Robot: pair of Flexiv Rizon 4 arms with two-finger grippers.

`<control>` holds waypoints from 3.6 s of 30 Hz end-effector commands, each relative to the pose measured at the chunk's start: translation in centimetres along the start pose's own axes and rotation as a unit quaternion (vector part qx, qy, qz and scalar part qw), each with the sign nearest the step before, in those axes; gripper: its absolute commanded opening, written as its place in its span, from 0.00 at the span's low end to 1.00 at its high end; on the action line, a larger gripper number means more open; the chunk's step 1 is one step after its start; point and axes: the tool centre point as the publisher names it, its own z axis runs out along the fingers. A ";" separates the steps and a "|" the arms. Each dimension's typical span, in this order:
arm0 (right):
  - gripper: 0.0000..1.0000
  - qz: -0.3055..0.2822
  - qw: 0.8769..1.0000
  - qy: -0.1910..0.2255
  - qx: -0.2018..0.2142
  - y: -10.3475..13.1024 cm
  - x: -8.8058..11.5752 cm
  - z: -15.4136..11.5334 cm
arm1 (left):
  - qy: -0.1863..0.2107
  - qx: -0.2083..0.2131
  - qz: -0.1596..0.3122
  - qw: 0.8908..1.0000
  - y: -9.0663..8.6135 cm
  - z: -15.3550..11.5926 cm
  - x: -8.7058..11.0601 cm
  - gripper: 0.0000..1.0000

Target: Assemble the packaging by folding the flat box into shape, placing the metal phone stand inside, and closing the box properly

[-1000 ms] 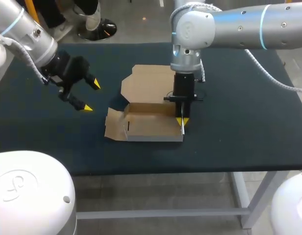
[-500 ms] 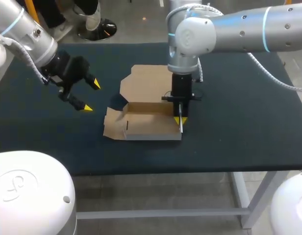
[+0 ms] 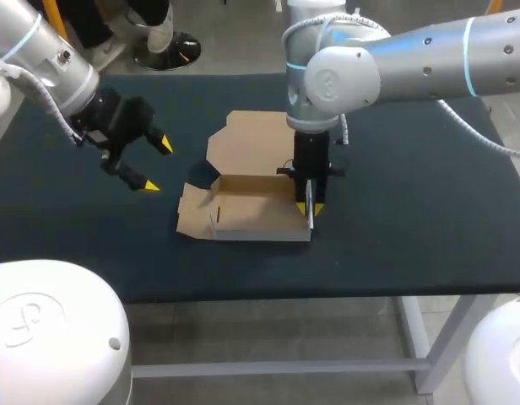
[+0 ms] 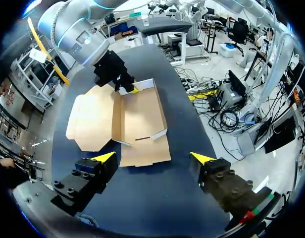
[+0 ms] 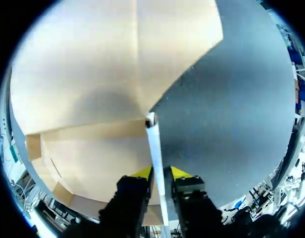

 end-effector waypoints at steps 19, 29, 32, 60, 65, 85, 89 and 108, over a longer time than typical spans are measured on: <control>0.17 -0.021 0.997 -0.001 -0.076 -0.5 0.2 0.4 | 0.001 -0.002 0.000 1.000 -0.1 -0.1 0.1 1.00; 0.16 -0.023 0.994 0.001 -0.111 -1.0 0.3 0.2 | 0.001 -0.002 0.000 1.000 -0.1 -0.1 0.1 1.00; 0.16 -0.024 0.993 0.004 -0.115 -1.0 0.3 0.2 | 0.001 -0.002 0.000 1.000 -0.1 -0.1 0.1 1.00; 0.00 -0.061 0.993 0.020 -0.094 -1.1 0.6 0.4 | 0.001 -0.002 0.000 1.000 -0.1 -0.1 0.1 1.00; 0.00 -0.064 0.993 0.001 -0.095 -1.1 0.4 0.3 | 0.001 -0.002 0.000 1.000 -0.1 -0.1 0.1 1.00; 0.00 -0.001 0.991 -0.088 -0.098 -0.1 -1.3 0.7 | 0.001 -0.002 0.000 1.000 -0.1 -0.1 0.1 1.00; 0.00 0.016 0.988 -0.111 -0.106 -0.1 -1.7 0.6 | 0.001 -0.002 0.000 1.000 -0.1 -0.1 0.1 1.00; 0.00 -0.021 0.990 -0.071 -0.121 -0.7 -2.3 0.1 | 0.001 -0.002 0.000 1.000 -0.1 -0.1 0.1 1.00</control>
